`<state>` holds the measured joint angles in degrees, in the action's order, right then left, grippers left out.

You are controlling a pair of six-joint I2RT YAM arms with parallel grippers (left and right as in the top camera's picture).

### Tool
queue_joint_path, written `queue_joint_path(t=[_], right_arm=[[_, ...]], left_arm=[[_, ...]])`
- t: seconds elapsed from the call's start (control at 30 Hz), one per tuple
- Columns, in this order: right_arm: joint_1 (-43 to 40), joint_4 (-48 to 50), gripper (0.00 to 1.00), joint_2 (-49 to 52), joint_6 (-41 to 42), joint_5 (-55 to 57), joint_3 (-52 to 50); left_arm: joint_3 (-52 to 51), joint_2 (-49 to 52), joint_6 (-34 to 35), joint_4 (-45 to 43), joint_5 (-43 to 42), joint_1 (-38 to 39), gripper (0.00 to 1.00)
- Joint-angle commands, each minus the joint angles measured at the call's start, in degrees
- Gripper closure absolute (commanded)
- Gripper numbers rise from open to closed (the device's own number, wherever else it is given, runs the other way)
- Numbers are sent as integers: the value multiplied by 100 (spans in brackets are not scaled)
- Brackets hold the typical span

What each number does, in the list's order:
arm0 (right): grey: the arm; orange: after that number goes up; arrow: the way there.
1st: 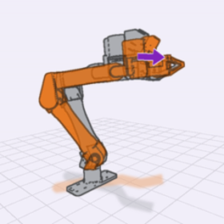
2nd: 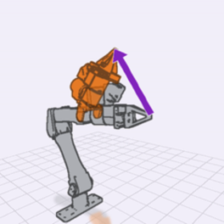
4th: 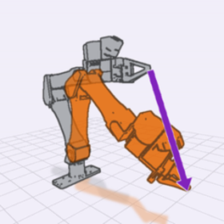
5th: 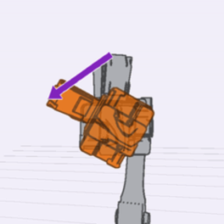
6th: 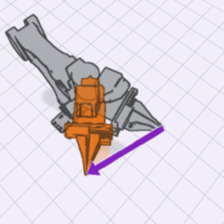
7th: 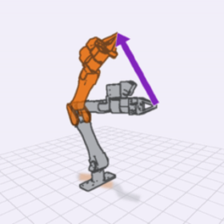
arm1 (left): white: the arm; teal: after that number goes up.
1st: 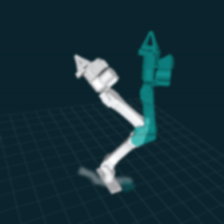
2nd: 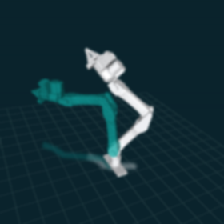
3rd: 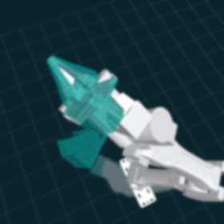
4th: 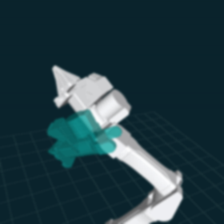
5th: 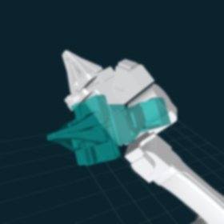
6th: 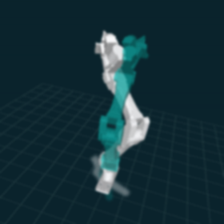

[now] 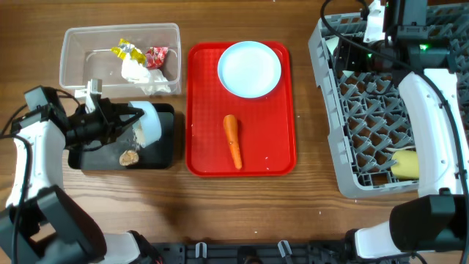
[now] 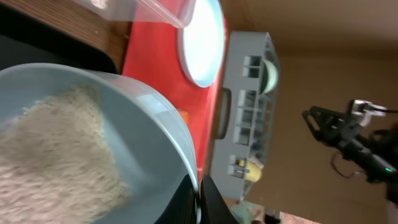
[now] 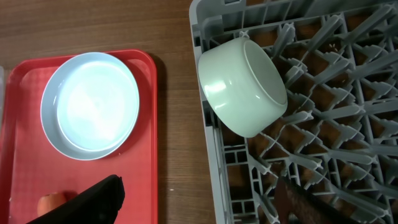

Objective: Sort waste into correct bins and load items into the dishwasher rack
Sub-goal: 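Tip the rice bowl over the black tray with the left gripper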

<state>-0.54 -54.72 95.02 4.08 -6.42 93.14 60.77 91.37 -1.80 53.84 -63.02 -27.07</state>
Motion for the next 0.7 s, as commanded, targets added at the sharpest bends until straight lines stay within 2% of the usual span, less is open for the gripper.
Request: queue_joint_path(t=[0.0,0.33,0.67], right_arm=[[13,-22,20,-72,26,-87,15],[13,-146,21,-72,-109,-85,13],[13,-221,21,-72,-131,-63,13]], left_arm=[[-57,260,-448,4,-1040,-155,96],[-57,481,-529,413,-2734,-535,96],[-57,474,-463,841,-2736,-708,96]])
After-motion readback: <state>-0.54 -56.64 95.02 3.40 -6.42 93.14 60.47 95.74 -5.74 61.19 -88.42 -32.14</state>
